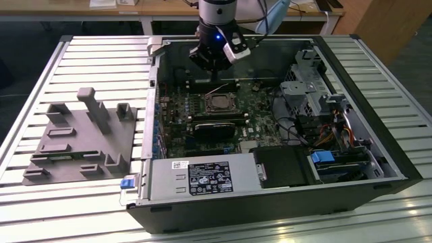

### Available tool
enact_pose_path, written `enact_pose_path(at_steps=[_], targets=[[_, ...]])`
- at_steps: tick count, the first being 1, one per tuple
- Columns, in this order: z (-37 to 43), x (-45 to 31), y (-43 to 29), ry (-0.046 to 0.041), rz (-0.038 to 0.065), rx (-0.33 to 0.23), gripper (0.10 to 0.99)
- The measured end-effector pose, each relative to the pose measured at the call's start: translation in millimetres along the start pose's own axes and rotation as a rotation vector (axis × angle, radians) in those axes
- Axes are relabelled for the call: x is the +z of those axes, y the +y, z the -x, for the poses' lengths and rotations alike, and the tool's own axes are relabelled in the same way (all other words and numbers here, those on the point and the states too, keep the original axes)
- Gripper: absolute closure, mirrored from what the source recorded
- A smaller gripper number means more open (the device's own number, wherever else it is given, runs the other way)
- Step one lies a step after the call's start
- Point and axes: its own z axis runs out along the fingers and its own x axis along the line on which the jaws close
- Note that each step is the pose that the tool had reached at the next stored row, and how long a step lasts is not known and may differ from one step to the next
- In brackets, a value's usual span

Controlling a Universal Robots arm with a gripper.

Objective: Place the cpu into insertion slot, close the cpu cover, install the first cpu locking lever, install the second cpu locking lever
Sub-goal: 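Install the first cpu locking lever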

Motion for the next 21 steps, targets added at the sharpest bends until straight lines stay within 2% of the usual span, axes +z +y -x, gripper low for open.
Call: enact_pose_path(at_steps=[8, 21], targets=[[4.0, 11.7, 0.1, 0.0002, 0.000, -0.002, 0.980], [10.5, 19.2, 0.2, 0.0001, 0.000, -0.002, 0.980]])
